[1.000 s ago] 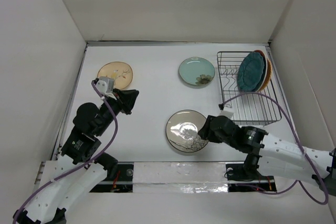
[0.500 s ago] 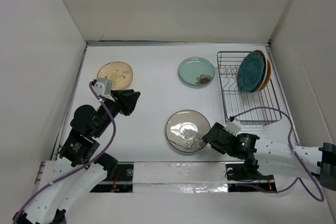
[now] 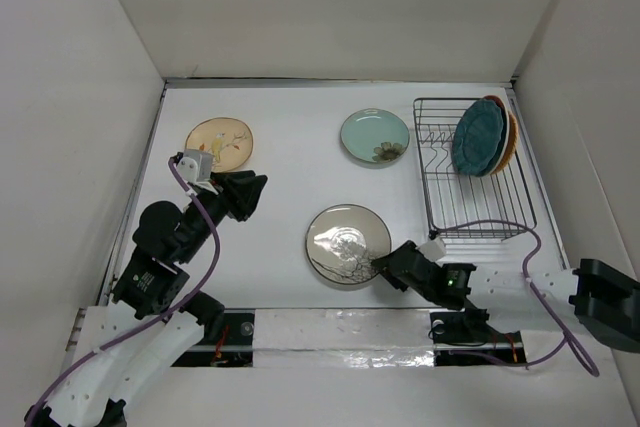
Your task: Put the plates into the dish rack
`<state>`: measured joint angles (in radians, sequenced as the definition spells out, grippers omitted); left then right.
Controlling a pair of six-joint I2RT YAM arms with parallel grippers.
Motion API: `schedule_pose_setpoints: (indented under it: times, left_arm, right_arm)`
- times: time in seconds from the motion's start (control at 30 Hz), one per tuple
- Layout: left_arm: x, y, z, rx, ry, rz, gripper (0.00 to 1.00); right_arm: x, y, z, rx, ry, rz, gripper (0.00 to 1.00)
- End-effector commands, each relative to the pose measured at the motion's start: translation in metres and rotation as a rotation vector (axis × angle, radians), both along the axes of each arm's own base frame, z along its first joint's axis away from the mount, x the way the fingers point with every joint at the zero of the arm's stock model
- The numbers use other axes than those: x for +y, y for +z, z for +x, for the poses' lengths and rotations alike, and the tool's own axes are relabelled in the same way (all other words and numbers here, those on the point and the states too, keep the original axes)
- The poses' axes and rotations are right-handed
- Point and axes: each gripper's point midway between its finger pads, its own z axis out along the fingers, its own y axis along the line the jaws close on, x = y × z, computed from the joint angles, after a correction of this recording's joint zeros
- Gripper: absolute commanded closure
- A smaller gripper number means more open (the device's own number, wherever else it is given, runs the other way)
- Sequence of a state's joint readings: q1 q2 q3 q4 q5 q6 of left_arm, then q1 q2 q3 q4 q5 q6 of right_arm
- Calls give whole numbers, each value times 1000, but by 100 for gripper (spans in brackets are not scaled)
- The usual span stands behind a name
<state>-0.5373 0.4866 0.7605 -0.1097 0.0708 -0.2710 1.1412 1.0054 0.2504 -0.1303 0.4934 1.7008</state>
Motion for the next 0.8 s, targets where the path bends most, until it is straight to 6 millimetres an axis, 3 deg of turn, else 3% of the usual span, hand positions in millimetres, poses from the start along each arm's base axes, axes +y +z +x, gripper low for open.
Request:
schedule_pose_setpoints:
  times: [0.0, 0.13, 0.2, 0.3, 0.47, 0.57, 0.63, 0.7, 0.73, 0.77]
  left_arm:
    - [-3, 10, -2, -37, -18, -25, 69]
    - [-4, 11, -2, -38, -21, -26, 69]
    - [-4, 11, -2, -41, -21, -27, 69]
    - [-3, 11, -2, -40, -18, -28, 69]
    - [-3, 11, -2, -41, -16, -26, 69]
    - [-3, 12, -2, -43, -16, -27, 69]
    - [-2, 13, -3, -47, -16, -29, 69]
    - [-2, 13, -3, -48, -16, -30, 69]
    - [-2, 13, -4, -49, -18, -31, 69]
    - [-2, 14, -4, -51, -18, -32, 69]
  right_arm:
    - [-7, -21, -6, 37, -65, 18, 70]
    - [-5, -27, -6, 36, -83, 8, 97]
    - [0, -24, -8, 13, -54, -5, 100]
    - [19, -2, -4, -77, 19, -62, 100]
    - [58, 69, 17, -288, 104, -105, 100]
    - [66, 114, 29, -409, 117, -111, 100]
    - [63, 148, 41, -489, 88, -78, 100]
    - [53, 169, 58, -552, 82, -104, 100]
    - [50, 195, 65, -604, 54, -40, 100]
    - [35, 205, 82, -640, 26, -85, 100]
